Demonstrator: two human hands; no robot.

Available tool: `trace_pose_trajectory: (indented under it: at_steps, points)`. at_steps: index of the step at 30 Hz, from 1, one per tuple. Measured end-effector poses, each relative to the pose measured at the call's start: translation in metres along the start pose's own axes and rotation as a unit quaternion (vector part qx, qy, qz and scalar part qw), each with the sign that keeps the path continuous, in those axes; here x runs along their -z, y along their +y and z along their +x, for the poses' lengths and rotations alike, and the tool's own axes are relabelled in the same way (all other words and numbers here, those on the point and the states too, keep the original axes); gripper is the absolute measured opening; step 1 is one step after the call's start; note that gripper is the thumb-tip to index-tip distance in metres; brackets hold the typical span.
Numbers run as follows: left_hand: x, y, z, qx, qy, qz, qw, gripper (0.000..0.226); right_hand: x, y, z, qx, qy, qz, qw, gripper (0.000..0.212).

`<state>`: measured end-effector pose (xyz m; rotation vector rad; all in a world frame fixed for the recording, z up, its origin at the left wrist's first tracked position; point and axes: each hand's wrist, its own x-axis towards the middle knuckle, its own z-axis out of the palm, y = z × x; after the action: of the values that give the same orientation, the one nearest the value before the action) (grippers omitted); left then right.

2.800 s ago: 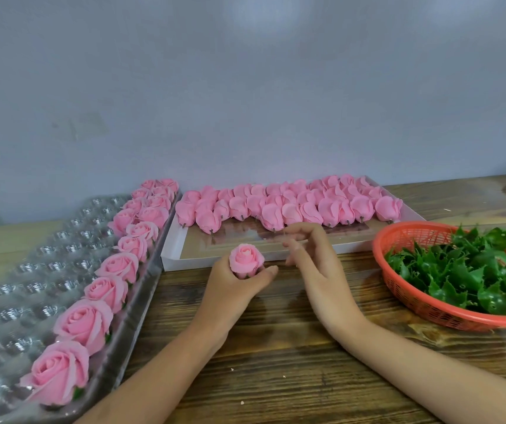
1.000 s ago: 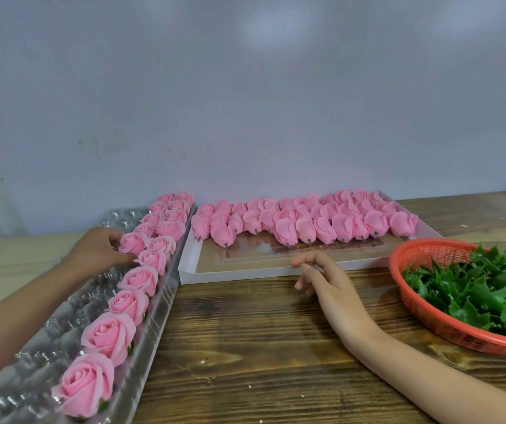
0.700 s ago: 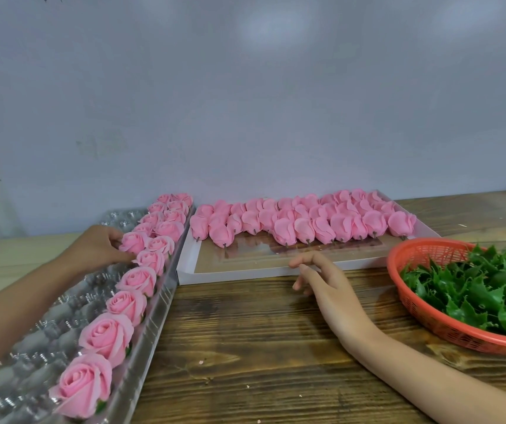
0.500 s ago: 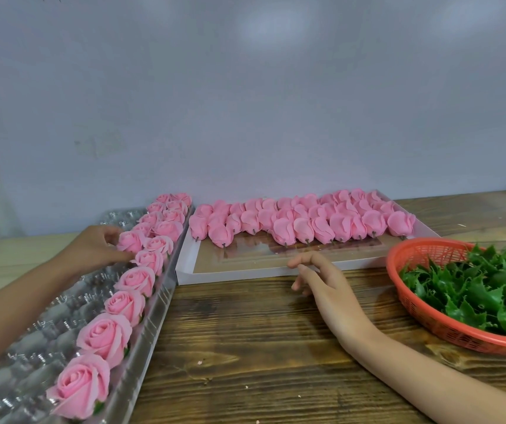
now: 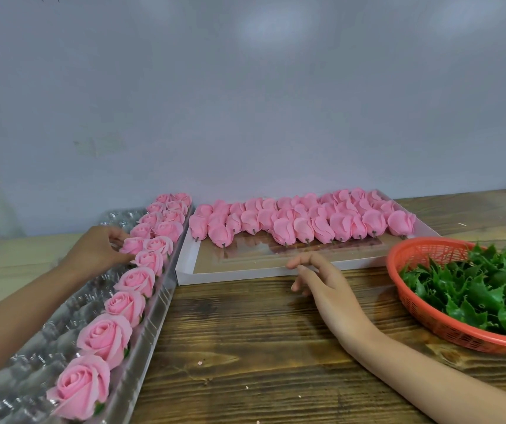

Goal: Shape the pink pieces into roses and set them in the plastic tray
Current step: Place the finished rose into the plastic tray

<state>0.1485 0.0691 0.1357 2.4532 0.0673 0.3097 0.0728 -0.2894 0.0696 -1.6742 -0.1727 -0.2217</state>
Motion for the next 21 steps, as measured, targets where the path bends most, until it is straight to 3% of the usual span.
trace_pose_trajectory:
  at_steps: [15,21]
  points:
    - [0.001,-0.003,0.0,0.009,0.009,-0.002,1.0,0.023,0.0,0.0,0.0,0.016,-0.009,-0.014,1.0,0.023]
    - [0.026,0.007,-0.007,0.038,-0.036,0.001,0.999,0.039,0.0,0.001,0.0,0.013,-0.012,-0.02,1.0,0.022]
